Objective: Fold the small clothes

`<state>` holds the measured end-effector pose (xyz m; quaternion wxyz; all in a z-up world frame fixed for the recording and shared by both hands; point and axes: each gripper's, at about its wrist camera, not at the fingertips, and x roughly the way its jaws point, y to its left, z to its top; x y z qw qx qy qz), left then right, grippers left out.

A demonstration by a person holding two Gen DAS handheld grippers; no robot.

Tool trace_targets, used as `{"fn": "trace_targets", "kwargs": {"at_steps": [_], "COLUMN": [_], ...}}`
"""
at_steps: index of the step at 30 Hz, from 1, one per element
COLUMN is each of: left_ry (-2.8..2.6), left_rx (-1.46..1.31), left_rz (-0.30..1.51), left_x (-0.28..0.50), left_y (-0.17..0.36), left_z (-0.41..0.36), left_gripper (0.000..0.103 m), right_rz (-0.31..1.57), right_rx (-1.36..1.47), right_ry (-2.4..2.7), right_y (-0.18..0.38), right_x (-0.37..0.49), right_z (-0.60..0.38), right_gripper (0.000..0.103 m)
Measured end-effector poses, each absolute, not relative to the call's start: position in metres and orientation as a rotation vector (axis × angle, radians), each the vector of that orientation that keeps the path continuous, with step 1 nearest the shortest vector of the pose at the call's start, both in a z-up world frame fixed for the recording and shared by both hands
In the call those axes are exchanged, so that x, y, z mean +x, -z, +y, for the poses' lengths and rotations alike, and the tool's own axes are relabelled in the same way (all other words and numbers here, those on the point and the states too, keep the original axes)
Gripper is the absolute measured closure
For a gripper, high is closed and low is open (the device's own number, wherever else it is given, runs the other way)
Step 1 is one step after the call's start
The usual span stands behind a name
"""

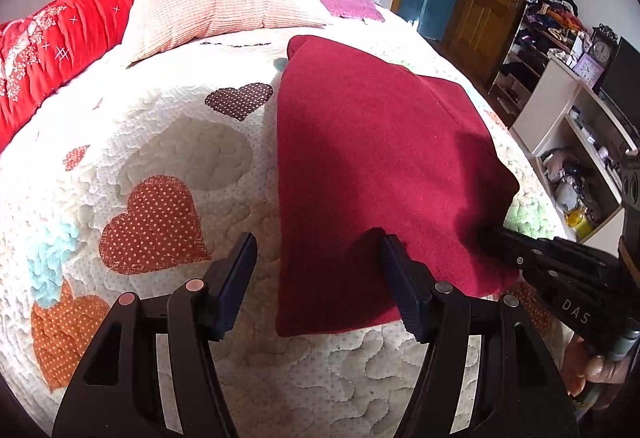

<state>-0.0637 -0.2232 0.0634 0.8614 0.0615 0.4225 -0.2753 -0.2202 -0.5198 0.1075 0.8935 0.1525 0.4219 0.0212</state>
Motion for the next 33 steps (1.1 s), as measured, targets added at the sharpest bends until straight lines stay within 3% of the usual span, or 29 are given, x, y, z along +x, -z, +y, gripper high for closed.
{"fn": "trace_targets", "kwargs": {"at_steps": [3, 4, 5, 6, 7, 13, 15, 16, 17, 19, 20, 25, 28, 30, 31, 33], "left_ry": [0.584, 0.587, 0.595, 0.607, 0.62, 0.711, 0.752, 0.764, 0.779, 0.791, 0.793, 0.795, 0.77, 0.733, 0.709, 0.677], "left_rx": [0.027, -0.011, -0.043, -0.071, -0.098, -0.181, -0.21, -0.203, -0.187, -0.165, -0.149, -0.095, -0.03, 0.002, 0.021, 0.033], "left_rz": [0.909, 0.923, 0.936, 0.942, 0.941, 1.028, 1.06, 1.055, 1.05, 1.035, 1.025, 1.022, 1.043, 1.057, 1.034, 0.972], "left_x": [-0.042, -0.033, -0.026, -0.02, -0.014, 0.017, 0.023, 0.023, 0.022, 0.015, 0.01, -0.046, -0.097, -0.122, -0.132, -0.144], "left_y": [-0.065, -0.065, -0.064, -0.063, -0.062, -0.038, -0.03, -0.031, -0.033, -0.042, -0.048, -0.077, -0.079, -0.069, -0.066, -0.066], "left_z": [-0.211, -0.208, -0.206, -0.206, -0.206, -0.227, -0.235, -0.237, -0.239, -0.238, -0.236, -0.192, -0.161, -0.15, -0.147, -0.142], "left_gripper": [0.037, 0.037, 0.036, 0.03, 0.025, 0.023, 0.023, 0.025, 0.032, 0.047, 0.05, 0.053, 0.053, 0.053, 0.051, 0.047], "right_rz": [0.792, 0.761, 0.738, 0.717, 0.706, 0.832, 0.824, 0.825, 0.828, 0.827, 0.819, 0.82, 0.884, 0.948, 0.956, 0.914], "right_rx": [0.321, 0.311, 0.31, 0.327, 0.355, 0.46, 0.524, 0.544, 0.528, 0.474, 0.47, 0.504, 0.516, 0.481, 0.426, 0.374], "right_ry": [-0.026, 0.013, 0.052, 0.081, 0.087, -0.032, -0.083, -0.102, -0.093, -0.098, -0.113, -0.265, -0.328, -0.272, -0.209, -0.147], "right_y": [-0.129, -0.135, -0.139, -0.14, -0.137, -0.093, -0.085, -0.085, -0.089, -0.103, -0.111, -0.141, -0.13, -0.112, -0.108, -0.119], "right_x": [-0.229, -0.231, -0.229, -0.227, -0.223, -0.173, -0.166, -0.164, -0.164, -0.17, -0.175, -0.225, -0.266, -0.284, -0.293, -0.309], "right_z": [-0.528, -0.533, -0.54, -0.548, -0.555, -0.568, -0.569, -0.568, -0.564, -0.554, -0.55, -0.52, -0.499, -0.49, -0.488, -0.489], "right_gripper": [0.097, 0.082, 0.061, 0.029, 0.011, 0.012, 0.026, 0.042, 0.043, 0.059, 0.063, 0.065, 0.064, 0.055, 0.045, 0.04]}}
